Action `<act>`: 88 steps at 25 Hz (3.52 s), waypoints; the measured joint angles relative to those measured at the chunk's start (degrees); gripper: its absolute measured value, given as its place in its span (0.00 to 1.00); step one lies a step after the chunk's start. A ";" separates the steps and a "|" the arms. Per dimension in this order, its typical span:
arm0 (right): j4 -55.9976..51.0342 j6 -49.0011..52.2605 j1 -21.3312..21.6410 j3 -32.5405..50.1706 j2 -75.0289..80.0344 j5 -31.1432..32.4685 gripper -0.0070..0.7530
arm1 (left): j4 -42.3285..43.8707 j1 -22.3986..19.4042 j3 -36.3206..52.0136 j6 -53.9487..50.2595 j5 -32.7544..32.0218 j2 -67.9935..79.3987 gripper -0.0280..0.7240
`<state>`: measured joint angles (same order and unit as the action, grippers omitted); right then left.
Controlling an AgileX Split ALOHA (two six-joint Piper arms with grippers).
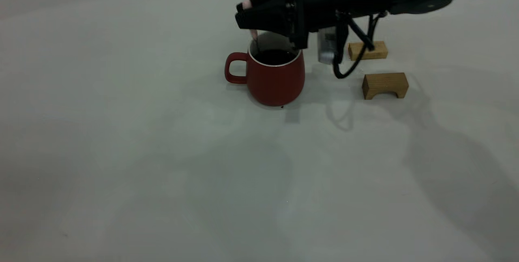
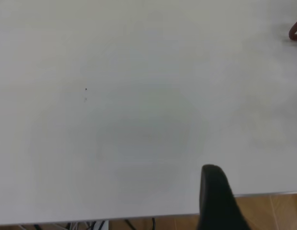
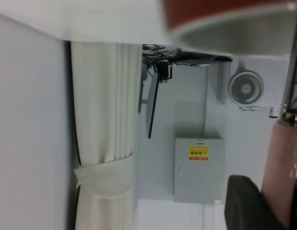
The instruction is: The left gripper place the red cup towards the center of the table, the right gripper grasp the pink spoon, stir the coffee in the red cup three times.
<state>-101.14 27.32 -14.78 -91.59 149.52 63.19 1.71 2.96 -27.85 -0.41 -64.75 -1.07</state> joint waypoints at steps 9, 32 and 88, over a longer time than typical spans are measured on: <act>0.05 0.00 3.65 7.65 -3.00 -0.58 0.18 | 0.00 0.00 0.00 0.00 0.00 0.00 0.68; -0.65 0.47 1.31 8.03 -3.29 -2.19 0.18 | 0.00 0.00 0.00 0.00 0.00 0.00 0.68; 106.74 -29.44 1.61 29.40 -81.58 7.13 0.27 | 0.00 0.00 0.00 0.00 0.00 0.00 0.68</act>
<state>5.61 -2.11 -13.17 -62.19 67.94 70.32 1.71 2.96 -27.85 -0.41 -64.75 -1.07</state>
